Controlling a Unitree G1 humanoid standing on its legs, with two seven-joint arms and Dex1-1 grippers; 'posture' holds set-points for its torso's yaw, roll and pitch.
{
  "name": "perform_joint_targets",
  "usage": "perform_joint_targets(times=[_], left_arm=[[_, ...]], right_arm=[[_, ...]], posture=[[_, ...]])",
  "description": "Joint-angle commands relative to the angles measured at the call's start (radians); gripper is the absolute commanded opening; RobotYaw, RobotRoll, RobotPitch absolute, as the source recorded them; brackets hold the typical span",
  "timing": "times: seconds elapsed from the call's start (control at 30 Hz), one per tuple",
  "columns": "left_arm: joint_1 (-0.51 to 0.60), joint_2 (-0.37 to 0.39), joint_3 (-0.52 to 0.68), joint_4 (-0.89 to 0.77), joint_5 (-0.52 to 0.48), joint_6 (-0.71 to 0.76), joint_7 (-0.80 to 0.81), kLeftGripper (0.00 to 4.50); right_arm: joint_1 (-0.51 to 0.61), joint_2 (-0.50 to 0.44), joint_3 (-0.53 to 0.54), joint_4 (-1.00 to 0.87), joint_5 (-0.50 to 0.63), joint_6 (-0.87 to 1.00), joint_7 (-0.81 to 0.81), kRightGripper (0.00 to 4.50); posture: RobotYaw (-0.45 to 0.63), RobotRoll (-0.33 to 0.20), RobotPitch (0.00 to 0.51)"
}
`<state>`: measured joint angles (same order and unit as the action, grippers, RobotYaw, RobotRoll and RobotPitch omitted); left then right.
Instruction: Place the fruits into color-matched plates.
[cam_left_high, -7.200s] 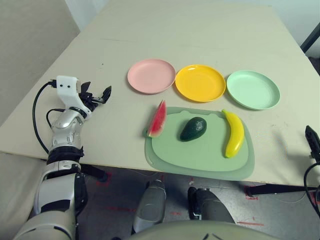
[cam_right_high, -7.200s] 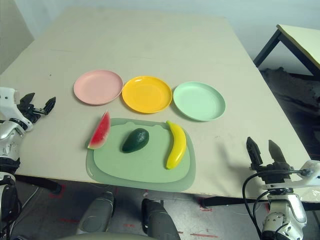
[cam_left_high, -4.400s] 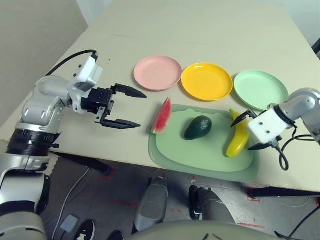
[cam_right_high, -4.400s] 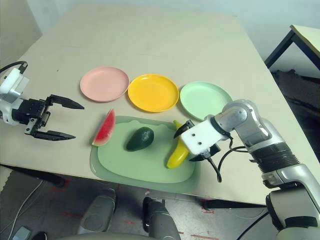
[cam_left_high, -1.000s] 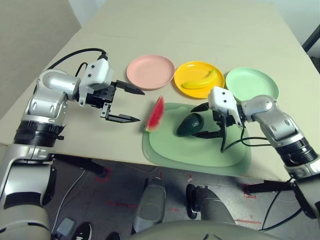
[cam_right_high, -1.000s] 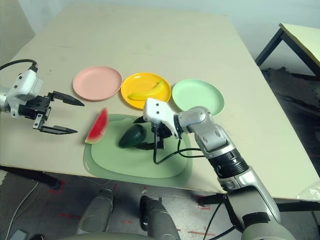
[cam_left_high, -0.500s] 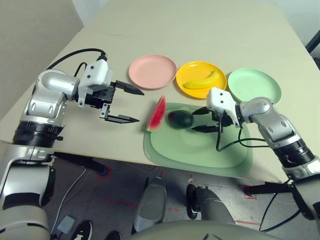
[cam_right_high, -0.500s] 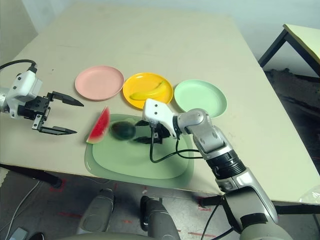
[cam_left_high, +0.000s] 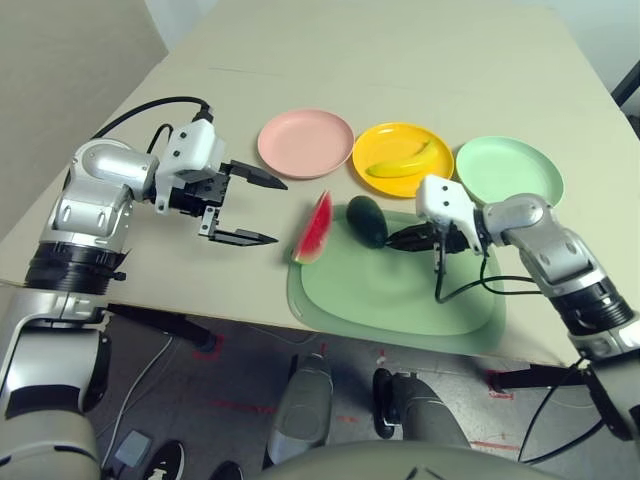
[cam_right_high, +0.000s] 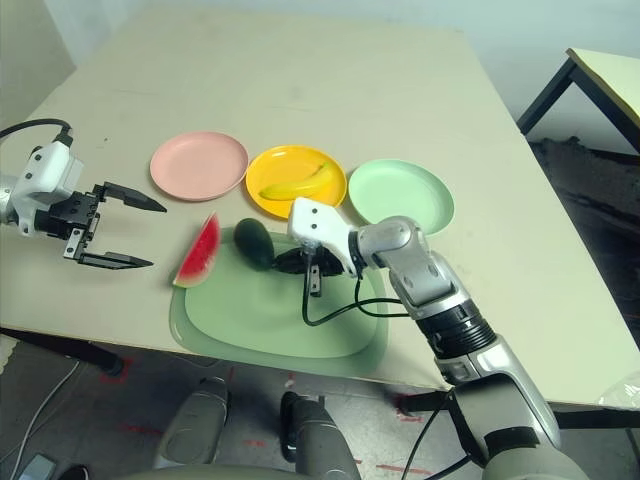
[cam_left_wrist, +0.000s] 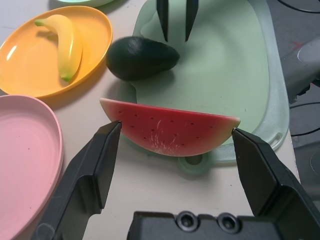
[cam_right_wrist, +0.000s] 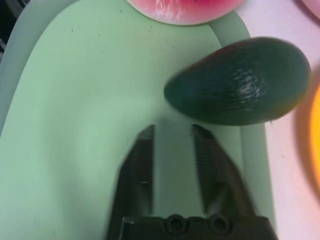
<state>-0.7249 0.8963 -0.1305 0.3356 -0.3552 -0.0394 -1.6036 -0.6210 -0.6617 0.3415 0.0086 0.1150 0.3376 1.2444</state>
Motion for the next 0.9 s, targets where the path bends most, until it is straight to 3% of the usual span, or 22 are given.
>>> perform_joint_targets(times=[0.03,0.17,0.2,0.33,0.57,0.9], left_arm=[[-0.009,0.010,0.001,0.011,0.010,-0.015,-0.011,4.50],[-0.017,0.013,-0.002,0.020,0.009,-0.020,-0.011,4.50],[-0.018,0.014,-0.004,0.022,0.009,-0.022,-0.011,4.50],[-0.027,0.015,-0.010,0.033,0.009,-0.028,-0.011,4.50],[-0.037,0.007,-0.015,0.044,0.012,-0.036,-0.011,4.50],[-0.018,0.021,0.003,0.027,0.011,-0.032,-0.011,4.50]], right_arm=[[-0.024,-0.037,0.001,-0.058,0.021,0.060,0.054,2.81],[-0.043,-0.085,0.002,-0.138,0.063,0.155,0.117,4.27],[-0.052,-0.093,0.003,-0.150,0.065,0.166,0.125,4.45],[-0.100,-0.093,0.008,-0.142,0.032,0.115,0.123,4.45],[-0.197,0.022,-0.014,0.049,-0.005,-0.020,0.027,4.45],[-0.207,0.084,-0.020,0.168,-0.016,-0.048,-0.029,4.45]], posture=[[0.28,0.000,0.190],[0.28,0.000,0.189],[0.28,0.000,0.188],[0.27,0.000,0.187],[0.27,0.000,0.185],[0.29,0.000,0.183]])
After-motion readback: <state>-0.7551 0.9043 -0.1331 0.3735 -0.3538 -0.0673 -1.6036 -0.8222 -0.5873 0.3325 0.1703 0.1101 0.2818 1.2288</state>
